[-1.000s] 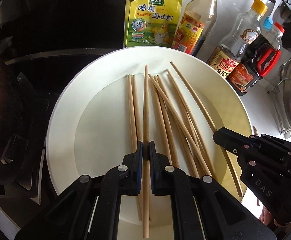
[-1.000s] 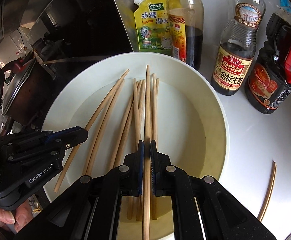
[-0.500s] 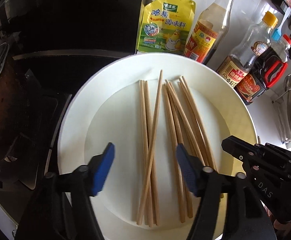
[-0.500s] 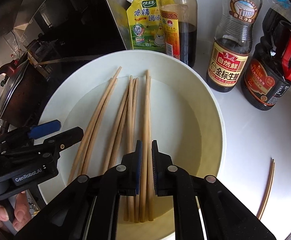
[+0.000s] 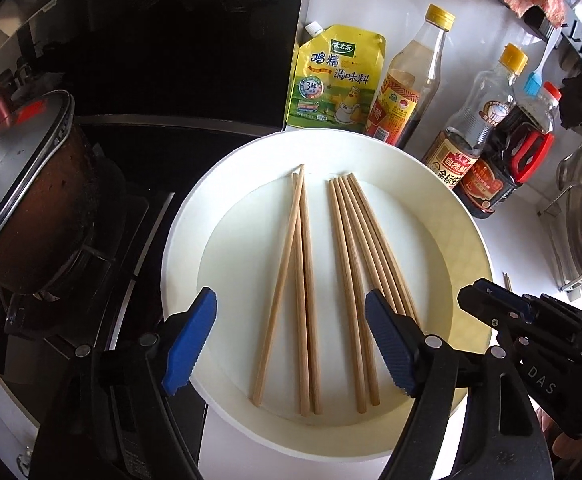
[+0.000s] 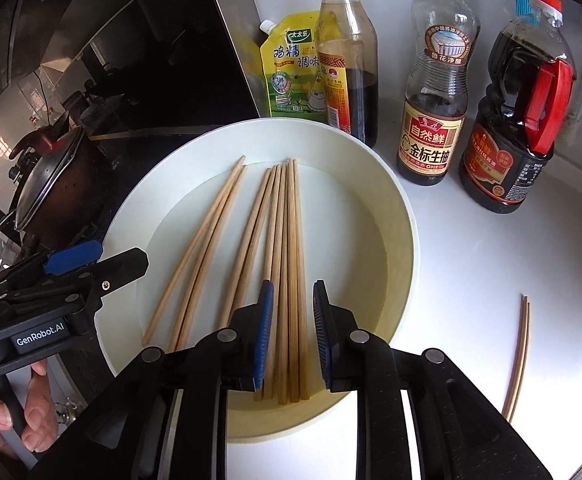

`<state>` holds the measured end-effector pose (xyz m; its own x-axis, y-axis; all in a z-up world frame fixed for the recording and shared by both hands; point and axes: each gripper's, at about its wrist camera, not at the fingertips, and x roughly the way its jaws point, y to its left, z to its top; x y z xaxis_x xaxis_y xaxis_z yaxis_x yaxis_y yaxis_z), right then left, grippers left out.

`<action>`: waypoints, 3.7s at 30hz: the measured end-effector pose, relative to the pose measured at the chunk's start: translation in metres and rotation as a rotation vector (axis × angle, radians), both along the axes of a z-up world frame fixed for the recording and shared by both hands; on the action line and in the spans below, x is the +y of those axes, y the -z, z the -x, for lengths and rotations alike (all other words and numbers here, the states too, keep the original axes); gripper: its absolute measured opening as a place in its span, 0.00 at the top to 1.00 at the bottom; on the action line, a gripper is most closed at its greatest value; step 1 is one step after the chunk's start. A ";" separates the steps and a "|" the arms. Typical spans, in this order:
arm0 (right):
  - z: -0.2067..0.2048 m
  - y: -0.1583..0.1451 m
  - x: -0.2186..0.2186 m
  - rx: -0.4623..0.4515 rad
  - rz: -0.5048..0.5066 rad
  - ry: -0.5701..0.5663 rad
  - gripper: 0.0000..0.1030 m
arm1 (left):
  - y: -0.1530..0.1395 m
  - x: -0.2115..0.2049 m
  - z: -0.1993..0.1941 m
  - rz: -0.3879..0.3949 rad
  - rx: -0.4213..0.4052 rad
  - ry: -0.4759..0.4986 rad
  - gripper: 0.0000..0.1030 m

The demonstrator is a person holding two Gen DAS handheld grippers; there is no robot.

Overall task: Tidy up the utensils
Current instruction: 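Open the left gripper to drop its chopstick into the basin while the right gripper releases its own, then move both open grippers back toward the last two chopsticks, then close the left gripper on one chopstick while the right gripper grasps the other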

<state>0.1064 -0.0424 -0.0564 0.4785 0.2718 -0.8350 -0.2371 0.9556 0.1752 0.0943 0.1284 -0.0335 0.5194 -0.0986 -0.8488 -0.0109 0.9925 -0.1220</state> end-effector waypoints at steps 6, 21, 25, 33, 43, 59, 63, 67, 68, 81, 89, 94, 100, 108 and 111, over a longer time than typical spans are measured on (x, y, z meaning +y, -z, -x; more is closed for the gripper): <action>0.018 -0.009 -0.009 -0.029 -0.007 0.015 0.78 | -0.010 -0.006 0.017 -0.005 -0.022 0.005 0.25; 0.067 -0.018 -0.060 -0.055 -0.018 0.106 0.72 | -0.021 -0.052 0.048 -0.003 -0.032 0.084 0.21; 0.078 -0.015 -0.080 -0.050 -0.011 0.143 0.69 | -0.019 -0.068 0.055 0.000 -0.027 0.112 0.20; 0.098 -0.007 -0.118 -0.041 0.008 0.205 0.58 | -0.014 -0.100 0.064 -0.003 -0.013 0.169 0.18; 0.114 0.008 -0.166 -0.022 0.020 0.289 0.52 | -0.011 -0.137 0.071 -0.015 -0.012 0.226 0.18; 0.129 0.039 -0.206 -0.026 0.109 0.332 0.49 | 0.008 -0.190 0.081 -0.018 0.020 0.275 0.14; 0.125 0.056 -0.212 -0.006 0.128 0.328 0.49 | 0.013 -0.198 0.084 -0.028 0.027 0.278 0.12; 0.121 0.072 -0.213 0.006 0.137 0.311 0.49 | 0.019 -0.202 0.085 -0.038 0.038 0.273 0.12; 0.121 0.074 -0.213 0.004 0.138 0.310 0.49 | 0.021 -0.203 0.085 -0.041 0.043 0.270 0.12; 0.113 0.088 -0.211 -0.014 0.174 0.276 0.49 | 0.037 -0.214 0.080 -0.040 0.074 0.259 0.12; 0.112 0.093 -0.202 -0.026 0.209 0.239 0.49 | 0.039 -0.225 0.078 -0.047 0.076 0.271 0.12; 0.112 0.094 -0.204 -0.038 0.197 0.224 0.49 | 0.042 -0.231 0.075 -0.050 0.079 0.270 0.12; 0.111 0.093 -0.202 -0.054 0.189 0.157 0.72 | 0.047 -0.241 0.075 -0.052 0.088 0.286 0.12; 0.113 0.092 -0.211 -0.060 0.183 0.155 0.94 | 0.050 -0.256 0.075 -0.077 0.089 0.292 0.12; 0.117 0.093 -0.219 -0.062 0.182 0.172 0.94 | 0.053 -0.263 0.073 -0.078 0.092 0.291 0.12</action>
